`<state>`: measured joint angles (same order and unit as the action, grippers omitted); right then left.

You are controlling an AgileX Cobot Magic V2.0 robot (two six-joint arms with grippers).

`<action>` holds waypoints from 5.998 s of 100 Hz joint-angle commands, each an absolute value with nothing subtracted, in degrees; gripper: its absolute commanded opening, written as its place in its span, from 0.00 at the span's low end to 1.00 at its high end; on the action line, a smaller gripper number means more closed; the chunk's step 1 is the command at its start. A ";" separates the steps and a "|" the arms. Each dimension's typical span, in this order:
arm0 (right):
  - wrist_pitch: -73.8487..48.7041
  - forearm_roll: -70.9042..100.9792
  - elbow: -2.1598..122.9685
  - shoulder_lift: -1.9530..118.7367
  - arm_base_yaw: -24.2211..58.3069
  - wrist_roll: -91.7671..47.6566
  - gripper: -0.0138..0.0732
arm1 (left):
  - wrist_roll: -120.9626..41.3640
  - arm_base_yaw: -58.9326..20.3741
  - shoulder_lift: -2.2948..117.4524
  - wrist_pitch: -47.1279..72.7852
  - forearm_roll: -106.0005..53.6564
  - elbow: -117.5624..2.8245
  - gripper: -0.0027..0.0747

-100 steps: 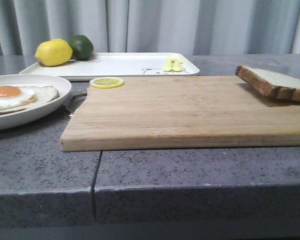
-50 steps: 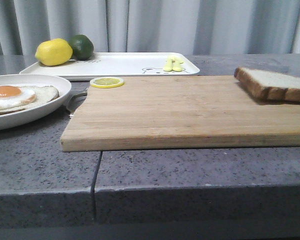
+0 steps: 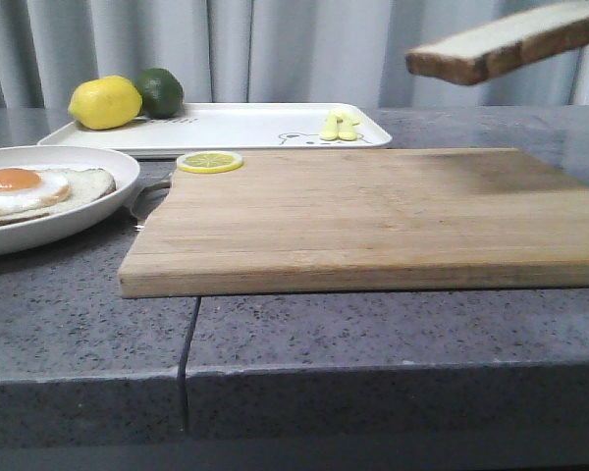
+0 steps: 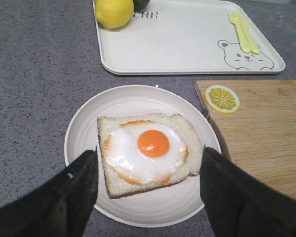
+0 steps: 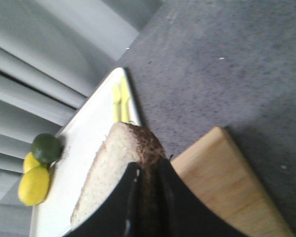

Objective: Place bread and move sandwich to tray
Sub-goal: 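Lift the bread slice with the right gripper toward the plate, then lower the bread onto the fried egg toast and open the right gripper, then raise the right gripper away from the plate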

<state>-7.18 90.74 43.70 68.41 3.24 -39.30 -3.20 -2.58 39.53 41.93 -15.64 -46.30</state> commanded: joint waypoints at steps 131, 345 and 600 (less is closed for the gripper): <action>32.34 94.56 77.93 100.53 57.61 -23.93 0.09 | -2.92 -2.47 39.71 38.31 -16.90 -48.33 0.58; 40.79 92.79 82.57 102.25 59.96 -34.31 0.63 | -2.92 -2.47 39.71 38.31 -16.90 -48.33 0.58; 3.29 -3.84 33.22 39.84 0.61 0.38 0.62 | -2.92 -2.47 39.71 37.88 -16.90 -48.33 0.58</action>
<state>-1.81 -3.22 31.63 40.13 0.95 0.30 -3.20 -2.58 39.53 41.93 -15.66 -46.30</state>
